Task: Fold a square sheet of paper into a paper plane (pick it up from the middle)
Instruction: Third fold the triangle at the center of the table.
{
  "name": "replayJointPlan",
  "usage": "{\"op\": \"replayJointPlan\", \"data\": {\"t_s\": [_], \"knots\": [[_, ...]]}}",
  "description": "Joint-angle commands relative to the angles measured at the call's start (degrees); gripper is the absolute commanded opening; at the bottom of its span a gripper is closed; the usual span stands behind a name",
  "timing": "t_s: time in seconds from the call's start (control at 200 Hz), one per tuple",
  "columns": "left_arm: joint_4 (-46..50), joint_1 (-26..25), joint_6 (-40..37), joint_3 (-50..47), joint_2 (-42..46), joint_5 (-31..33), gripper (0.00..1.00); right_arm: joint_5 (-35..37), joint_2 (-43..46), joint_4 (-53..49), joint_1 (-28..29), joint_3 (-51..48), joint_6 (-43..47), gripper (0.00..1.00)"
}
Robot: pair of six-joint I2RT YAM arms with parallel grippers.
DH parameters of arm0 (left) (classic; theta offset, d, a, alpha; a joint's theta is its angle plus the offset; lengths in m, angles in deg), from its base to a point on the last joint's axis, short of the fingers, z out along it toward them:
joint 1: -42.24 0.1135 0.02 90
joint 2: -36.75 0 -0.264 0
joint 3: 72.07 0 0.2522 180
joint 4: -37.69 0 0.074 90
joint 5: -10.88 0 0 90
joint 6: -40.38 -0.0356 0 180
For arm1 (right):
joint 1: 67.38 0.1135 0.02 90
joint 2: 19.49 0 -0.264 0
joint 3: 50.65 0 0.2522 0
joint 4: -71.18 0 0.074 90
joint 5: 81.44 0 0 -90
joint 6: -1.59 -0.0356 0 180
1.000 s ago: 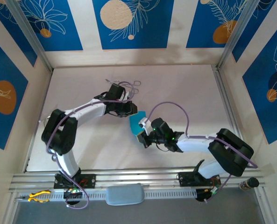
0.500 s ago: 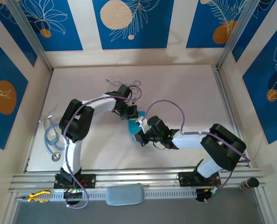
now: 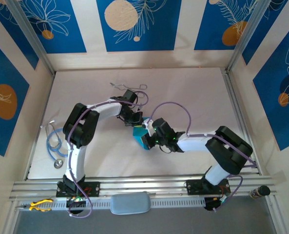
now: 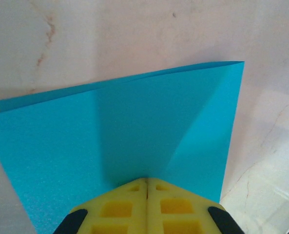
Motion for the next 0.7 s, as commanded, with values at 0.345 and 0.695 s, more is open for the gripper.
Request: {"op": "replayJointPlan", "data": {"t_s": [0.345,0.695], "knots": [[0.9,0.6,0.8,-0.9,-0.4,1.5,0.07,1.3,-1.2,-4.6,-3.3,2.2,0.4,0.01],[0.2,0.5,1.3,-1.0,-0.1,1.2,0.08,1.1,-2.1,-8.5,-5.0,3.8,-1.6,0.01]]}}
